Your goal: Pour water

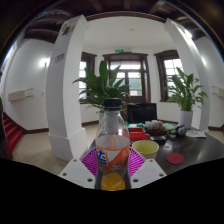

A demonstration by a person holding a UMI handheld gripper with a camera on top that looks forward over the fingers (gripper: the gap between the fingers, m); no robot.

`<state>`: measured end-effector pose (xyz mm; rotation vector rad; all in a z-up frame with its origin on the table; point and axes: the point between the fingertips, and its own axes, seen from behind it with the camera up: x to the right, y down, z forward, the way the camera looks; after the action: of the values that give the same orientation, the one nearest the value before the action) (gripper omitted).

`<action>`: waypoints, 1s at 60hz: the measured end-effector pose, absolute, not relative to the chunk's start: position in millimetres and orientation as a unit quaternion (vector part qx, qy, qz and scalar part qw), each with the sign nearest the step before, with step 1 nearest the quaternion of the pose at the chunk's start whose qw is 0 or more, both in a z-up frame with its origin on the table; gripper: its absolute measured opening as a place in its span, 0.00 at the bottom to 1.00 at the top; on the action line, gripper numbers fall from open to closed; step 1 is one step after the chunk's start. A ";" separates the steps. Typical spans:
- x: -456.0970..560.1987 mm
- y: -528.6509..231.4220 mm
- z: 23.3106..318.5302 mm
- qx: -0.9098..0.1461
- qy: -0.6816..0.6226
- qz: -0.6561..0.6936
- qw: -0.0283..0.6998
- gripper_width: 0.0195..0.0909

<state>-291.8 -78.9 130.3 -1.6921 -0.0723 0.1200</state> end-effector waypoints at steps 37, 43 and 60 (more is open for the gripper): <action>-316.4 8.0 203.1 -0.494 0.460 0.562 0.478 0.22; -318.5 5.9 212.0 -0.437 0.510 0.597 0.438 0.22; -303.8 0.8 196.9 -0.307 0.604 0.644 0.355 0.22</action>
<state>-303.8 0.8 196.9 -0.7942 1.5596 1.6652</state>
